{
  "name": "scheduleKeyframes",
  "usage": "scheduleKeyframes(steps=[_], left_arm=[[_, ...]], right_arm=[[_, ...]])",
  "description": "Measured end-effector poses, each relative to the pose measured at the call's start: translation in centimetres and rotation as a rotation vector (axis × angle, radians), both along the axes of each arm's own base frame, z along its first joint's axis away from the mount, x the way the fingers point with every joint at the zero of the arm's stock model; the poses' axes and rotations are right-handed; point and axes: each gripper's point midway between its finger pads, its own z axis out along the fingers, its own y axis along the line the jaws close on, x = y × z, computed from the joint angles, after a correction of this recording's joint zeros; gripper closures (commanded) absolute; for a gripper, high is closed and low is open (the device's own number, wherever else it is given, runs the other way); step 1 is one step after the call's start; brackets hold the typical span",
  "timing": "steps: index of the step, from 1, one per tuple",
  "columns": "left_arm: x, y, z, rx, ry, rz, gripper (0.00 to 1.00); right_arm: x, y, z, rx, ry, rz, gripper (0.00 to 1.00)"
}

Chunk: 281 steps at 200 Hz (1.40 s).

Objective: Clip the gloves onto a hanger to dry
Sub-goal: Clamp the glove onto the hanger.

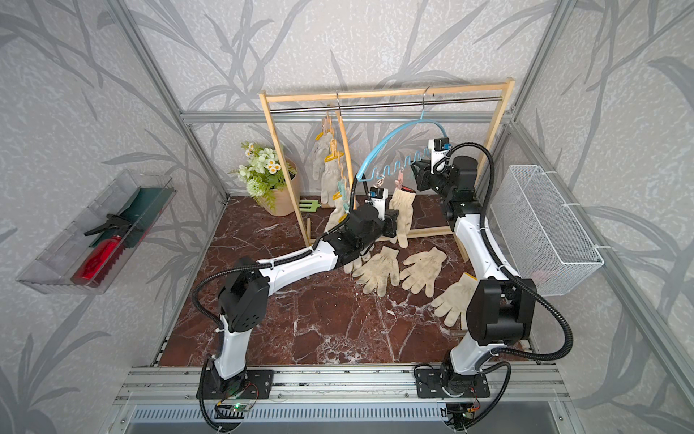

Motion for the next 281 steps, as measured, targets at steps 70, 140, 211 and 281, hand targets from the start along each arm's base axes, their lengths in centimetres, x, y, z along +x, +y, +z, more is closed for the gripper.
scheduleKeyframes(steps=[70,140,211,281], left_arm=[[2.0,-0.7,-0.1,-0.034,0.018,-0.026,1.00],[2.1,-1.5,0.5,-0.040,0.016,-0.047,1.00],[2.2,-1.3,0.5,-0.035,0.018,-0.036,1.00],[2.1,-1.2,0.7,-0.034,-0.004,0.030,1.00]], right_arm=[[-0.2,-0.1,0.2,0.029,-0.007,0.027,0.76],[-0.1,0.0,0.2,0.043,-0.010,0.045,0.77],[-0.2,0.2,0.0,0.052,-0.013,0.060,0.77],[-0.1,0.1,-0.1,0.056,-0.009,0.058,0.77]])
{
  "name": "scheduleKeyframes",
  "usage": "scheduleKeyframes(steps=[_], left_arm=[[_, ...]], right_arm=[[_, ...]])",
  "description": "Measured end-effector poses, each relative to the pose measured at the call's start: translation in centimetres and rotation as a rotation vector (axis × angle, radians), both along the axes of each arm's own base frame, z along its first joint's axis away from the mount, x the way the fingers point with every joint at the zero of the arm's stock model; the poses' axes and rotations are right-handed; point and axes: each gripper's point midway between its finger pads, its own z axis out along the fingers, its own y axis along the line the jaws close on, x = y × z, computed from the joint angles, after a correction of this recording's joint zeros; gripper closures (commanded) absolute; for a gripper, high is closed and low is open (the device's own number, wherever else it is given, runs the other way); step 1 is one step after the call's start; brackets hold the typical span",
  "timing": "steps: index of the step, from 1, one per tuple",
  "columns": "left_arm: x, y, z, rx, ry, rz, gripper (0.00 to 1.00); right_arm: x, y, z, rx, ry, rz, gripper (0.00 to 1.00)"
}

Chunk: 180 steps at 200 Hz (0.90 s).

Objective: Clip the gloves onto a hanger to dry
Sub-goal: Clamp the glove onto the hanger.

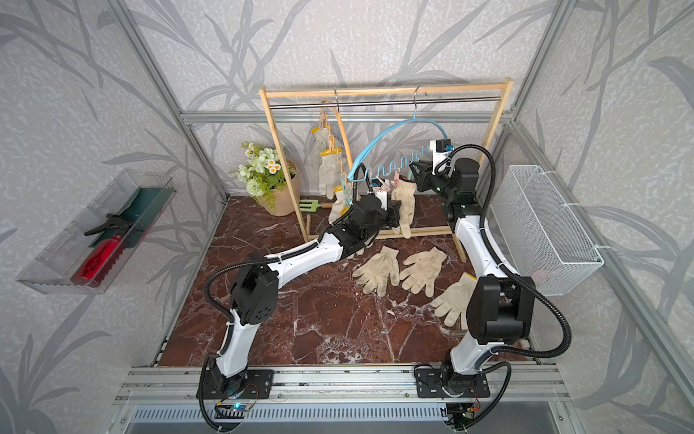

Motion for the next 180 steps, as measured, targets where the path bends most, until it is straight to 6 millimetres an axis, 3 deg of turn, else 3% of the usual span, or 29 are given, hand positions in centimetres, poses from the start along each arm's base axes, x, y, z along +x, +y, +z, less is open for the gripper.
scheduleKeyframes(steps=[38,101,140,180], left_arm=[[-1.8,-0.9,-1.8,0.048,-0.009,0.048,1.00],[-5.4,-4.3,-1.3,0.091,-0.068,0.049,1.00],[-4.8,-5.5,-2.5,0.104,-0.068,0.052,1.00],[-2.8,-4.1,-3.9,0.131,-0.050,0.084,1.00]], right_arm=[[0.0,0.0,0.0,0.003,0.000,0.000,0.77],[0.0,0.0,0.1,0.011,0.002,-0.001,0.77],[0.0,0.0,-0.1,0.018,0.009,-0.001,0.76],[0.1,-0.3,-0.2,0.018,0.006,-0.006,0.76]])
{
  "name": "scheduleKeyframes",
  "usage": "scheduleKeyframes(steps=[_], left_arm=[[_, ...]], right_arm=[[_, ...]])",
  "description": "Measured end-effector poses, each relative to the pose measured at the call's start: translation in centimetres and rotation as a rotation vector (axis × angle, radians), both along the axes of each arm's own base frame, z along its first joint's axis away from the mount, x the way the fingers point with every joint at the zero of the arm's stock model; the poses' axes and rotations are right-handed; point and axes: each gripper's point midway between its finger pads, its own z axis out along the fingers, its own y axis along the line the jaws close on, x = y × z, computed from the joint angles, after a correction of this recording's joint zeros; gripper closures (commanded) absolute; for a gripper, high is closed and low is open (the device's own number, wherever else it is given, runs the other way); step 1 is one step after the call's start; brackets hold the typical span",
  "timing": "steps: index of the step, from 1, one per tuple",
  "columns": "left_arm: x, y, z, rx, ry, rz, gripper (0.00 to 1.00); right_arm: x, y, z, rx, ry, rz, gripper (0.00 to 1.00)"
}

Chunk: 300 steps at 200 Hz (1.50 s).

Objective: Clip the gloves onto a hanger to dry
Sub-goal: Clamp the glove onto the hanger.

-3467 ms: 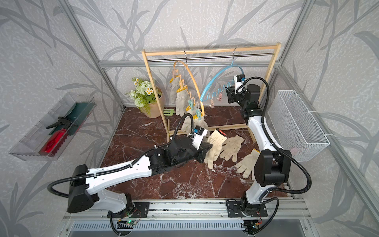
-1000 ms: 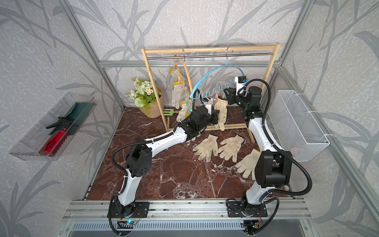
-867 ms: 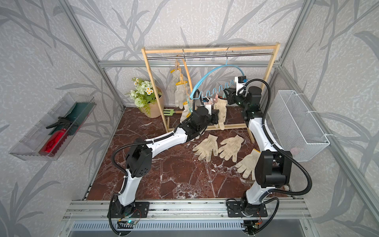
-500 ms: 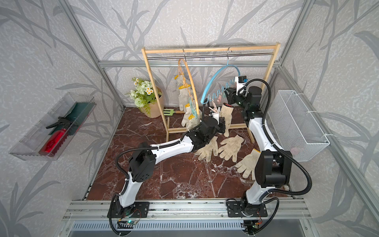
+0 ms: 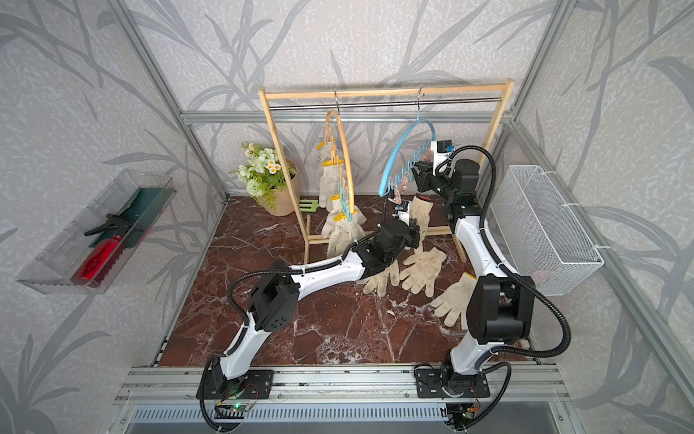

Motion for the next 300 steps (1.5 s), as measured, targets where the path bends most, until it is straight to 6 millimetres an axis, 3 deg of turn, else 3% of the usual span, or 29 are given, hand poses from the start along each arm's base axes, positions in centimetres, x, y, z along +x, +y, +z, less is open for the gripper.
scheduleKeyframes(steps=[74,112,181,247,300], left_arm=[[4.8,4.8,0.0,0.004,-0.002,0.087,1.00],[6.1,5.6,-0.1,-0.016,0.008,0.038,1.00],[4.5,4.2,1.1,-0.083,-0.007,-0.103,1.00],[2.9,5.0,3.2,-0.133,-0.037,-0.150,1.00],[3.1,5.4,4.4,-0.167,-0.054,-0.164,1.00]], right_arm=[[-0.2,0.2,0.1,0.006,0.001,0.019,0.76],[-0.6,0.8,0.3,0.018,-0.002,0.058,0.77],[-0.7,1.4,-0.1,0.028,0.006,0.101,0.80],[-0.5,1.5,-0.2,0.027,0.001,0.108,0.80],[-0.6,1.7,-0.2,0.043,0.008,0.124,0.81]])
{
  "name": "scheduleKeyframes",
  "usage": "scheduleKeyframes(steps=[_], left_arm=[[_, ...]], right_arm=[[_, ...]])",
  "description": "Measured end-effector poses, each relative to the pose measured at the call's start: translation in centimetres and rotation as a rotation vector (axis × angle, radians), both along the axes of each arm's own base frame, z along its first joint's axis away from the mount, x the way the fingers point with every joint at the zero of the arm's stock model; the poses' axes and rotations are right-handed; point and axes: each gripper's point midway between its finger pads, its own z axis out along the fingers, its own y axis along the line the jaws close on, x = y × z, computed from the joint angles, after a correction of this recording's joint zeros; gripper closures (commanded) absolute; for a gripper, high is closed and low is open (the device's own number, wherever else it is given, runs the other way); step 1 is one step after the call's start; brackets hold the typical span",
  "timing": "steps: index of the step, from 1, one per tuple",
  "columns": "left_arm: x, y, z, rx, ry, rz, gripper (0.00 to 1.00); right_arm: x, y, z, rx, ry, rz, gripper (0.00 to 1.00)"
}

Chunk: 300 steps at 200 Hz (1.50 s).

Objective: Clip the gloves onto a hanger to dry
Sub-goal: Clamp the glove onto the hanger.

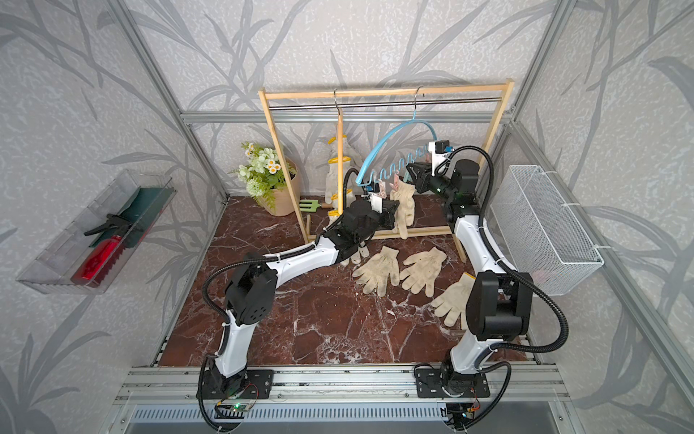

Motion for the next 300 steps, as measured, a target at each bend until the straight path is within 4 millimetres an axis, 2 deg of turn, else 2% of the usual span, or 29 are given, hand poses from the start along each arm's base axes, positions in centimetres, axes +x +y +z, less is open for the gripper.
scheduleKeyframes(steps=[31,121,209,268,300], left_arm=[[0.0,0.0,0.0,-0.002,0.001,-0.002,1.00],[0.3,0.4,0.6,-0.023,-0.036,0.004,1.00],[-0.5,1.2,-2.0,0.003,-0.025,0.007,1.00],[0.2,2.2,-0.3,-0.034,-0.060,0.031,1.00],[0.6,2.7,0.0,-0.036,-0.062,0.041,1.00]], right_arm=[[0.4,0.1,-0.5,0.012,0.004,0.013,0.81],[0.5,0.3,-0.3,0.032,0.012,0.035,0.80],[0.7,-0.1,-0.3,0.033,0.011,0.013,0.80],[0.7,-0.2,-0.3,0.041,0.019,0.017,0.80],[0.6,-0.1,-0.2,0.060,0.028,0.035,0.80]])
